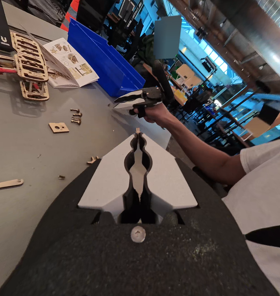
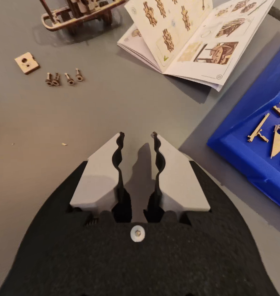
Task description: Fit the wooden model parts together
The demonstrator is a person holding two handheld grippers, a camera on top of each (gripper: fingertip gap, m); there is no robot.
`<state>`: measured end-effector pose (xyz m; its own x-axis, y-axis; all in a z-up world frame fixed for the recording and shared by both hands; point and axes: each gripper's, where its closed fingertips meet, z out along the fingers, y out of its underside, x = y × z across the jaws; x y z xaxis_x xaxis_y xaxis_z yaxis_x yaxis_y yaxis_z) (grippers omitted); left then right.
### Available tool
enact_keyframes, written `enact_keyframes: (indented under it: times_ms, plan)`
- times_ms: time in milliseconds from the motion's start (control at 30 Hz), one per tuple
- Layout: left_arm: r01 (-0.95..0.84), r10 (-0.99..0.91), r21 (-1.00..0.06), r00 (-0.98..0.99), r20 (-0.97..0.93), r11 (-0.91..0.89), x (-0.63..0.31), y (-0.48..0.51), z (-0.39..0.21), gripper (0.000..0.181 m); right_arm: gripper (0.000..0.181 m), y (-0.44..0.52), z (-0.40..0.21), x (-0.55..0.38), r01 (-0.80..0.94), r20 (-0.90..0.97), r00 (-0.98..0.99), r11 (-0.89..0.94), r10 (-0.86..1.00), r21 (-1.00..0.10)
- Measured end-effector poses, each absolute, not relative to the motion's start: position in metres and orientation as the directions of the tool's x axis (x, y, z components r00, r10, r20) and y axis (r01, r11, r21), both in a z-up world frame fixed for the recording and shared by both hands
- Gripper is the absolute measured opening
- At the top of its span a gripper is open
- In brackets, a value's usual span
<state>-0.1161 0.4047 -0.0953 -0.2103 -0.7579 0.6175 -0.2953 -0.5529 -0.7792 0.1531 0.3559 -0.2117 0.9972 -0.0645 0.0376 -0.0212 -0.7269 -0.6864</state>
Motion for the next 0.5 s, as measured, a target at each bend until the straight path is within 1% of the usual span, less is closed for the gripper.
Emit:
enact_keyframes:
  times_ms: [100, 200, 333, 400, 467, 500]
  plan:
    - [-0.308, -0.8, -0.815, -0.21, 0.562, -0.492, -0.116, 0.404, -0.1, 0.0, 0.029, 0.359, -0.221, 0.165, -0.016, 0.059, 0.995, -0.715, -0.08, -0.699]
    - [-0.326, -0.817, -0.827, -0.212, 0.536, -0.458, -0.115, 0.404, -0.105, 0.0, 0.025, 0.36, -0.23, 0.176, -0.02, 0.097, 0.989, -0.742, -0.115, -0.67]
    - [-0.346, -0.793, -0.805, -0.219, 0.568, -0.482, -0.114, 0.404, -0.112, 0.0, 0.02, 0.358, -0.226, 0.171, -0.145, 0.009, 0.98, -0.737, -0.2, -0.66]
    - [-0.361, -0.803, -0.808, -0.212, 0.557, -0.466, -0.113, 0.405, -0.117, 0.0, 0.019, 0.352, -0.224, 0.172, -0.248, -0.031, 0.958, -0.764, -0.287, -0.595]
    - [-0.386, -0.824, -0.816, -0.2, 0.53, -0.431, -0.113, 0.406, -0.124, 0.0, 0.025, 0.346, -0.226, 0.171, -0.361, -0.086, 0.925, -0.786, -0.37, -0.502]
    - [-0.394, -0.829, -0.816, -0.195, 0.524, -0.423, -0.113, 0.406, -0.127, 0.0, 0.027, 0.35, -0.224, 0.168, -0.408, -0.136, 0.909, -0.775, -0.394, -0.483]
